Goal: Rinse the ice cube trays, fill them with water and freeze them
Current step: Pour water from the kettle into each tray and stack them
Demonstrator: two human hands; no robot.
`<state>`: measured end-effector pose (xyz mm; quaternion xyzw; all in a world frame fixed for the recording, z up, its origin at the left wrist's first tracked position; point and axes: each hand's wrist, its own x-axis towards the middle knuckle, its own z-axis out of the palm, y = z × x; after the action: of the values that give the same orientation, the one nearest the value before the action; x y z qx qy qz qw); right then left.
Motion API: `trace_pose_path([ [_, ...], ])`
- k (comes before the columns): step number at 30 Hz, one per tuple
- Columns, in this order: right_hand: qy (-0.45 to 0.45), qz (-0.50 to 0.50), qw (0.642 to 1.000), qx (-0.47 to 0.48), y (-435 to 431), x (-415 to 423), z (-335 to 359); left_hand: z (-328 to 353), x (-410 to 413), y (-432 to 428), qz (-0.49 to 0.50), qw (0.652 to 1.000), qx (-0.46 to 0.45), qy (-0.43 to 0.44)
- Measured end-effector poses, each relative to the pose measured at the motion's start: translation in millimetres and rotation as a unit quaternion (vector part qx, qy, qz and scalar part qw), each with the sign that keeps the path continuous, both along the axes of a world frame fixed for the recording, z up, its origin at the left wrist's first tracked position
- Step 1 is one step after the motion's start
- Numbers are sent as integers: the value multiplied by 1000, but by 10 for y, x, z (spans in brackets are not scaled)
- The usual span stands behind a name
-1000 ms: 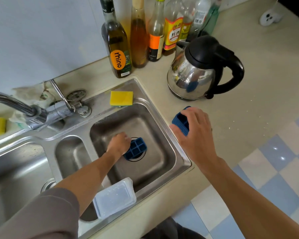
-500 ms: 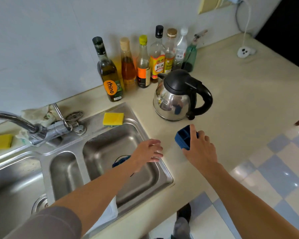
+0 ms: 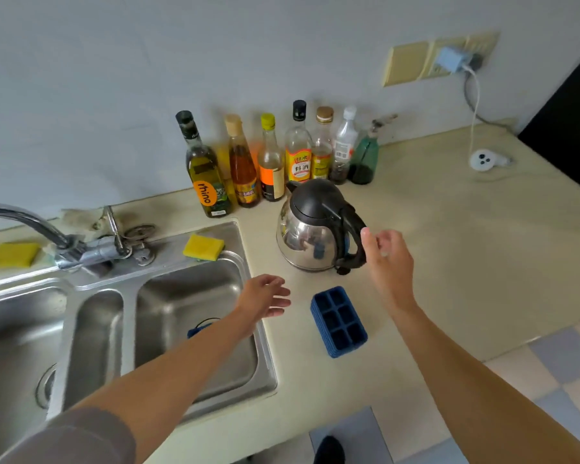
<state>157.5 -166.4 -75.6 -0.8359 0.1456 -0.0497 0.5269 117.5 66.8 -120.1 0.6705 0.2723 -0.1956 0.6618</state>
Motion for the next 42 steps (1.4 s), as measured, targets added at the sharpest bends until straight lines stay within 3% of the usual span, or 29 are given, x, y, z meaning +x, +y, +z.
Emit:
trace_pose_path([
  [8,-14,72,985,154,100,458,-90,-29,-174,158,35,999,33,-25],
  [19,5,-29,985,171,523,333,-66,-26,-346,573,94,995,10,-11],
  [30,-1,-84,976,202,1133,-49,59,-14,-589,1302,90,995,-10,-30],
  [42,45,-60,979,190,1649,-1004,101,-105,-814,1645,122,991,-23,-53],
])
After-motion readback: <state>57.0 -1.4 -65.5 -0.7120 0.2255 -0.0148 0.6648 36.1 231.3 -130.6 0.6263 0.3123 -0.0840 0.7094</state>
